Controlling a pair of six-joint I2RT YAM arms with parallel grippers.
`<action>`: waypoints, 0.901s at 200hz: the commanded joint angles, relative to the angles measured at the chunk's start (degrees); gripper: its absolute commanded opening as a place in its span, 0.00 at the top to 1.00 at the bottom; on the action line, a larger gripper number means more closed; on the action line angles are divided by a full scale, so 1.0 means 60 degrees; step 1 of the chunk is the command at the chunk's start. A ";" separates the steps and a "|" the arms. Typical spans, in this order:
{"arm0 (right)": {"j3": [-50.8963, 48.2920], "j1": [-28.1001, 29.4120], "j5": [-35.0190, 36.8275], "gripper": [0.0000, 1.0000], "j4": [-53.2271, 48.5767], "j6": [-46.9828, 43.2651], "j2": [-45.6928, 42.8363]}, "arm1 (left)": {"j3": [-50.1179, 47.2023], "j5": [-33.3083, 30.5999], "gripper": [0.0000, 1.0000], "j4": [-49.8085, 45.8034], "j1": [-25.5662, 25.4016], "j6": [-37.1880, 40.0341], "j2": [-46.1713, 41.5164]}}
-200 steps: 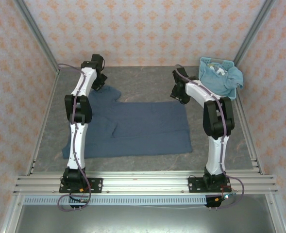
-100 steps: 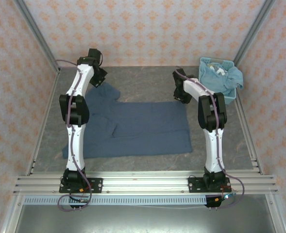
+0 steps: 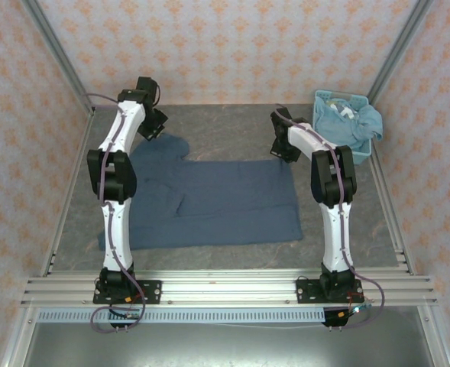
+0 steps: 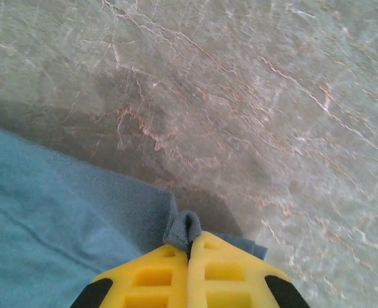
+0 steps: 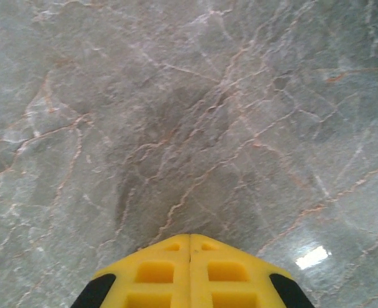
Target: Fold and stack the t-shirts
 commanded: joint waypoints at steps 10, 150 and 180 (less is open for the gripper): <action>-0.0381 -0.0037 0.0562 1.00 -0.0339 -0.0241 -0.0794 | -0.1068 -0.0387 1.00 -0.0489 -0.0068 0.0426 -0.1323; -0.3213 0.0034 -0.0112 1.00 0.0133 0.0222 -0.3746 | -0.7338 -0.0344 1.00 -0.0325 -0.0054 0.0544 -0.7006; -0.4033 0.0154 -0.0020 1.00 0.0080 0.0413 -0.4512 | -0.8426 -0.0489 1.00 -0.0668 0.0002 0.0636 -0.8245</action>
